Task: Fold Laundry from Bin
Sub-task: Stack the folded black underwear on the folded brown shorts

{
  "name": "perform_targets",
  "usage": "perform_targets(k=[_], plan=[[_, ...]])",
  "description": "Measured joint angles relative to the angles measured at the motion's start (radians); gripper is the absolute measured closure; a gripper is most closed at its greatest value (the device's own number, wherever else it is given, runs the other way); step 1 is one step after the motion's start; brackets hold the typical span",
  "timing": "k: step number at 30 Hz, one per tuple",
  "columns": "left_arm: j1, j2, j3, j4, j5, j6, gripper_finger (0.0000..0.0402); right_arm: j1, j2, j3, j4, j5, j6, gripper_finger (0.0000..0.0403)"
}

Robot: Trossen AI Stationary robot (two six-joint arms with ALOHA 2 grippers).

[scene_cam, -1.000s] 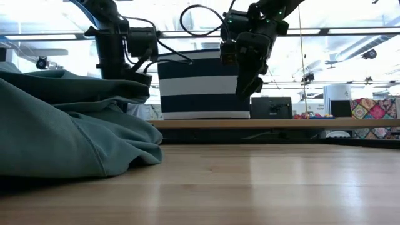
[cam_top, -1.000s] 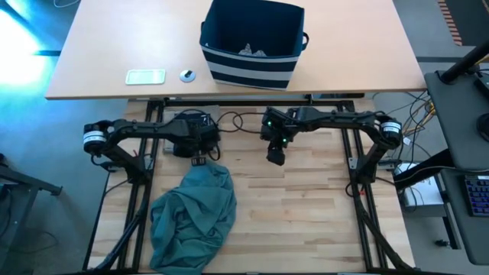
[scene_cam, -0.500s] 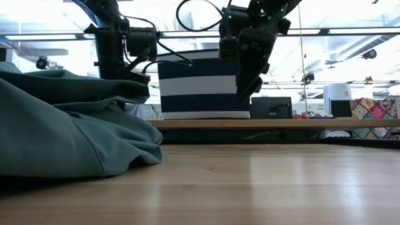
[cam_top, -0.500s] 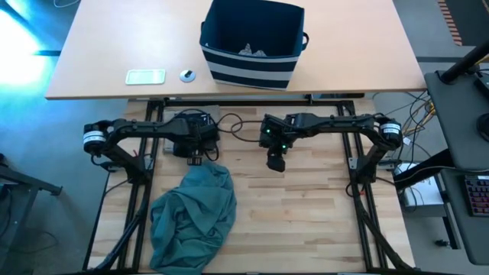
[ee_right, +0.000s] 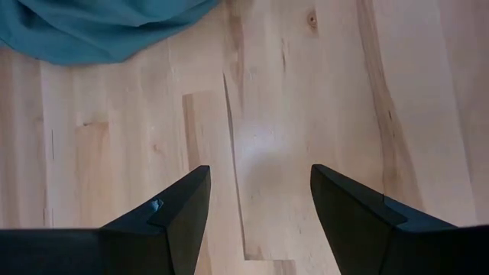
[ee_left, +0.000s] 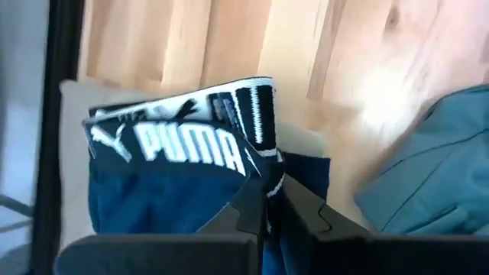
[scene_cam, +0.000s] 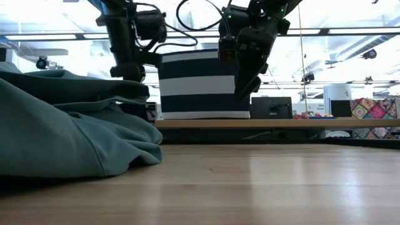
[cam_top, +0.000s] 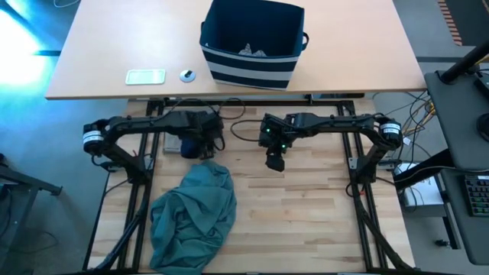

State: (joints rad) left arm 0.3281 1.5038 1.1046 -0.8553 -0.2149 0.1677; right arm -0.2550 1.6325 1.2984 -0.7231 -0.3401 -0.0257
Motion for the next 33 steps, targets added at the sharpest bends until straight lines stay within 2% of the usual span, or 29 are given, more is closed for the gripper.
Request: perform_targets(k=[5, 8, 11, 15, 19, 21, 25, 28, 30, 33], plan=[[0.005, 0.016, -0.051, 0.001, 0.024, -0.054, 0.0395, 0.000, 0.000, 0.000, 0.000, 0.000, 0.018, 0.0184], [0.004, 0.016, -0.098, 0.020, 0.099, -0.075, 0.0379, 0.002, 0.000, 0.000, 0.000, 0.000, 0.026, 0.0184], [0.004, 0.017, -0.121, 0.009, 0.147, -0.118, 0.0343, 0.002, 0.000, 0.000, 0.000, 0.000, 0.033, 0.0184], [0.010, -0.001, -0.087, -0.045, 0.120, -0.136, 0.0282, 0.002, 0.000, 0.000, 0.004, 0.000, 0.034, 0.0184], [0.060, -0.079, -0.048, -0.061, 0.097, -0.149, 0.0220, 0.002, 0.000, 0.000, 0.016, 0.000, 0.036, 0.0184], [0.112, -0.124, -0.051, -0.056, 0.094, -0.199, 0.0194, 0.002, 0.000, 0.000, 0.031, 0.000, 0.039, 0.0184], [0.278, -0.148, -0.080, -0.062, 0.048, -0.420, 0.0161, 0.002, 0.000, 0.000, 0.054, 0.000, 0.056, 0.0184], [0.407, -0.108, -0.085, -0.068, 0.053, -0.568, 0.0156, 0.002, 0.000, 0.000, 0.061, -0.001, 0.055, 0.0184], [0.495, -0.066, -0.085, -0.086, 0.111, -0.663, 0.0155, 0.002, 0.000, 0.003, 0.059, -0.001, 0.055, 0.0184], [0.578, -0.013, -0.073, -0.077, 0.145, -0.734, 0.0155, 0.002, 0.000, 0.012, 0.050, -0.005, 0.047, 0.0184]])
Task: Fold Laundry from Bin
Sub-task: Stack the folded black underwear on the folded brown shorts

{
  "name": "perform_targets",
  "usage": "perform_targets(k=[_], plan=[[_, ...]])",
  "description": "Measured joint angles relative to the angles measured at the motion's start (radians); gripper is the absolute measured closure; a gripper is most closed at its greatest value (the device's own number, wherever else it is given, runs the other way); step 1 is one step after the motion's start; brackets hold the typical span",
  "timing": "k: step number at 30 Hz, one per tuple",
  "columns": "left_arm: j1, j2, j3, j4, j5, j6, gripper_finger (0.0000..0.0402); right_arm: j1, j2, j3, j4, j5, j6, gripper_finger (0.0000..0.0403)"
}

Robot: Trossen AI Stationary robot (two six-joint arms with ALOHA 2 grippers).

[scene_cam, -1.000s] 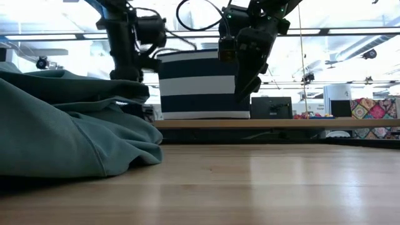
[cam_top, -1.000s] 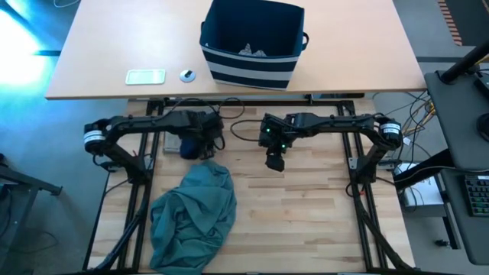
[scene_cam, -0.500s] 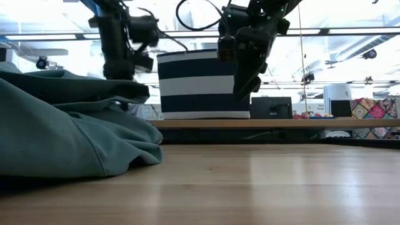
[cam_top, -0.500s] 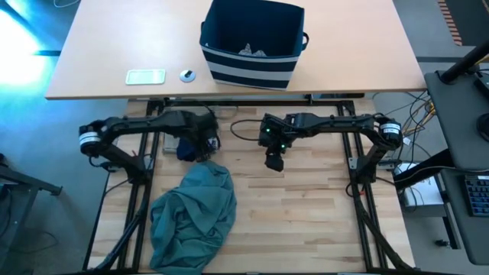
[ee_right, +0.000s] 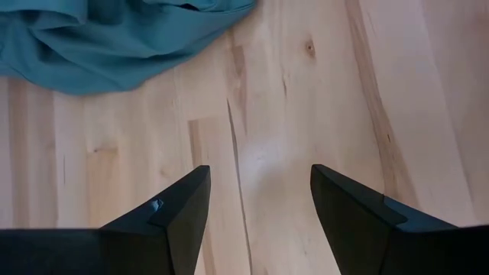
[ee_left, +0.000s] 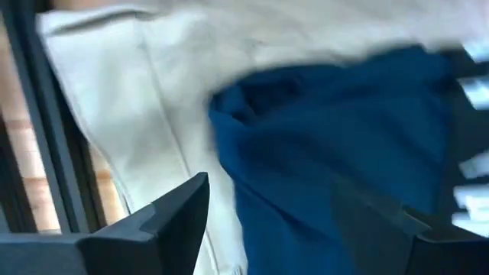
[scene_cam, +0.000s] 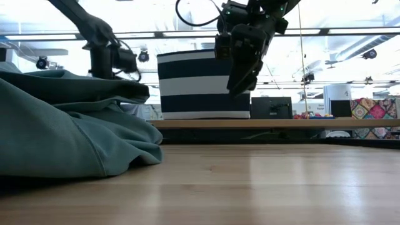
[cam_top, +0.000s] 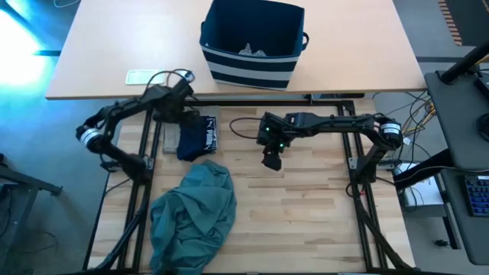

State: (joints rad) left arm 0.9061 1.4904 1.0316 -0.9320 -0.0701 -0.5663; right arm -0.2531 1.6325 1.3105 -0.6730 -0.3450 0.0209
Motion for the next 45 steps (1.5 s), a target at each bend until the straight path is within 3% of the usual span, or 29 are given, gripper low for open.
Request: perform_targets(k=[9, 15, 22, 26, 35, 45], plan=[[0.029, 0.086, 0.002, 0.130, -0.023, 0.003, 0.0155, 0.000, 0.000, 0.006, -0.002, 0.002, -0.005, 0.0184], [0.046, 0.117, 0.002, 0.087, -0.032, 0.031, 0.0161, 0.000, 0.000, 0.006, -0.005, 0.004, -0.005, 0.0184], [0.054, 0.116, -0.002, 0.129, -0.140, 0.151, 0.0168, 0.000, 0.000, 0.005, -0.002, 0.005, -0.005, 0.0184], [0.053, 0.115, -0.018, 0.174, -0.104, 0.193, 0.0212, 0.000, 0.000, 0.005, -0.002, 0.005, -0.004, 0.0184], [0.067, 0.143, -0.026, 0.146, -0.104, 0.157, 0.0385, 0.000, 0.000, 0.005, -0.004, 0.004, 0.006, 0.0184], [0.086, 0.122, 0.166, 0.089, -0.173, 0.242, 0.0400, 0.000, -0.001, 0.005, -0.007, 0.004, 0.004, 0.0184]])
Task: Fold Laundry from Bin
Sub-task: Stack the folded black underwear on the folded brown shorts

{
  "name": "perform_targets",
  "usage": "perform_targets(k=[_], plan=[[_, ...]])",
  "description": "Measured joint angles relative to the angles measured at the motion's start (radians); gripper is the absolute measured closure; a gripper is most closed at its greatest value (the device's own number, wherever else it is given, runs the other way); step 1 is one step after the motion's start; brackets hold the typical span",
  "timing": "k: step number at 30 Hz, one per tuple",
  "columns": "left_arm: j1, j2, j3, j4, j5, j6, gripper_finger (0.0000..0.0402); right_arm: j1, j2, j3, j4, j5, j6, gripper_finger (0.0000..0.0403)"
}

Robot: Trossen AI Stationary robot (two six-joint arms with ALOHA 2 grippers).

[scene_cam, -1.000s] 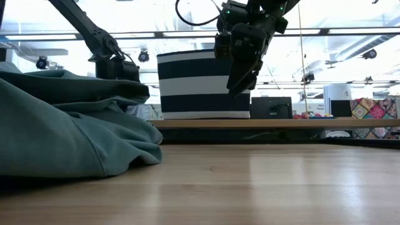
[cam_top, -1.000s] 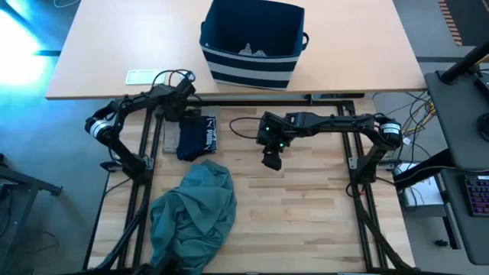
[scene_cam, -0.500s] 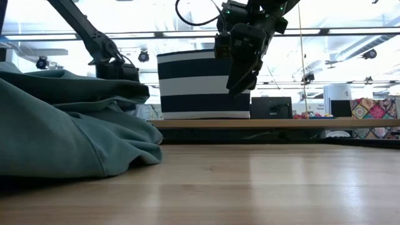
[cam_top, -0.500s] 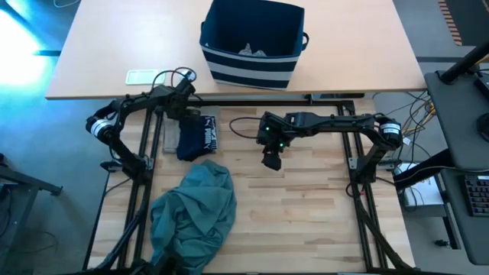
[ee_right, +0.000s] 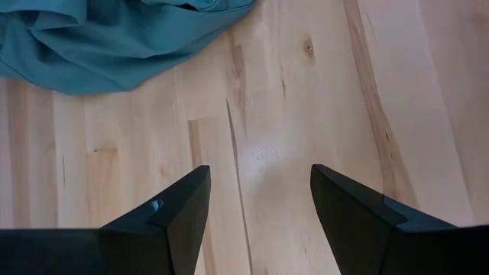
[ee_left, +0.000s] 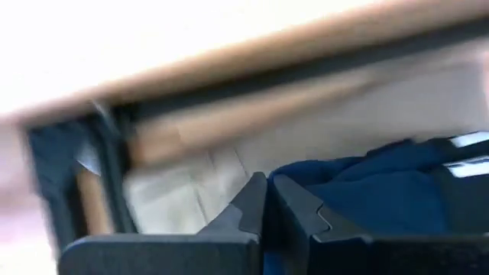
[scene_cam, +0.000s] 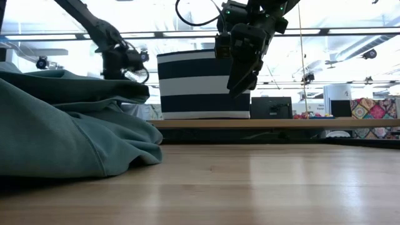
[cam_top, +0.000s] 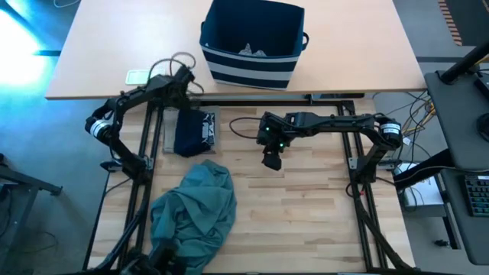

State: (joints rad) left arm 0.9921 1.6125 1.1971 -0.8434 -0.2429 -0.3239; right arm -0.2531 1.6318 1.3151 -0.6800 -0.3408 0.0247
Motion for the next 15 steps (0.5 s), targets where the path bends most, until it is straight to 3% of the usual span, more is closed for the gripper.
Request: perform_targets(k=[6, 10, 15], plan=[[0.061, 0.056, 0.138, -0.070, -0.050, 0.083, 0.0401, 0.000, -0.001, 0.000, 0.000, 0.000, 0.009, 0.0184], [0.081, 0.117, 0.158, -0.131, -0.051, 0.097, 0.0399, 0.000, -0.001, 0.000, 0.000, 0.000, 0.017, 0.0184], [0.077, 0.181, 0.149, -0.135, -0.049, 0.142, 0.0356, 0.000, -0.001, 0.000, -0.001, 0.000, 0.018, 0.0184]])
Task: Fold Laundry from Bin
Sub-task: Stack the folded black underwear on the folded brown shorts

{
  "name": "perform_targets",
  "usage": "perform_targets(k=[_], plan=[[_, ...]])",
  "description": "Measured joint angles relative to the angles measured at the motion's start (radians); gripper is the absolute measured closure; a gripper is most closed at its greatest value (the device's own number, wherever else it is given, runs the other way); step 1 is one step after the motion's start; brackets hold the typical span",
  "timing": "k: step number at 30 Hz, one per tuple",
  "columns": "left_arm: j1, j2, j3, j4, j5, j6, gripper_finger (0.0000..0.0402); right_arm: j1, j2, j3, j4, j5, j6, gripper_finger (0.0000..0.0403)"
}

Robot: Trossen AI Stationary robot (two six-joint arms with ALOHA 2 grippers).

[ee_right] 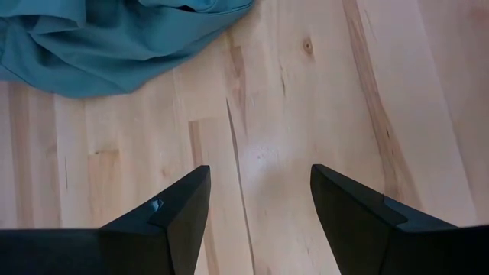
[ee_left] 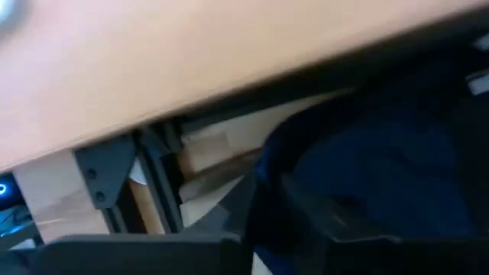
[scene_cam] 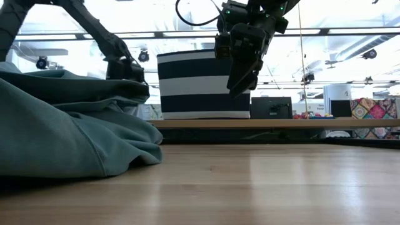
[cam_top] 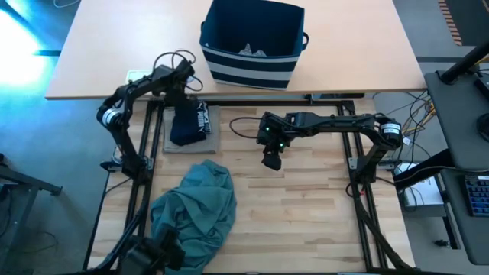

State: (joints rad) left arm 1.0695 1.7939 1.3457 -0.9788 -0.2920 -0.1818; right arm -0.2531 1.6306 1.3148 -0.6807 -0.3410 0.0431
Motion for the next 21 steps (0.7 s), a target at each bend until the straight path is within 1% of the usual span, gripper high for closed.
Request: perform_targets(k=[2, 5, 8, 10, 12, 14, 16, 21], plan=[[0.000, 0.008, 0.008, -0.029, 0.002, 0.001, 0.0325, 0.000, 0.000, 0.000, -0.008, 0.000, 0.002, 0.0184], [0.002, -0.007, 0.053, -0.095, -0.007, -0.021, 0.0272, 0.000, 0.000, 0.000, -0.032, 0.000, 0.002, 0.0184], [-0.009, -0.040, 0.074, -0.242, -0.009, -0.136, 0.0214, 0.000, 0.000, 0.000, -0.032, 0.000, 0.002, 0.0184], [-0.033, -0.074, 0.058, -0.322, -0.001, -0.196, 0.0180, 0.000, 0.000, 0.000, -0.032, 0.001, 0.000, 0.0184], [-0.057, -0.112, 0.003, -0.356, 0.047, -0.223, 0.0153, 0.000, 0.000, -0.001, -0.029, 0.001, -0.007, 0.0184], [-0.073, -0.145, -0.070, -0.330, 0.133, -0.253, 0.0134, 0.000, 0.000, -0.001, -0.018, 0.001, -0.018, 0.0184], [-0.082, -0.174, -0.148, -0.289, 0.193, -0.287, 0.0125, 0.000, 0.000, -0.001, -0.016, 0.001, -0.038, 0.0184], [-0.089, -0.218, -0.297, -0.205, 0.206, -0.383, 0.0125, 0.000, 0.000, -0.001, -0.017, 0.001, -0.055, 0.0184]])
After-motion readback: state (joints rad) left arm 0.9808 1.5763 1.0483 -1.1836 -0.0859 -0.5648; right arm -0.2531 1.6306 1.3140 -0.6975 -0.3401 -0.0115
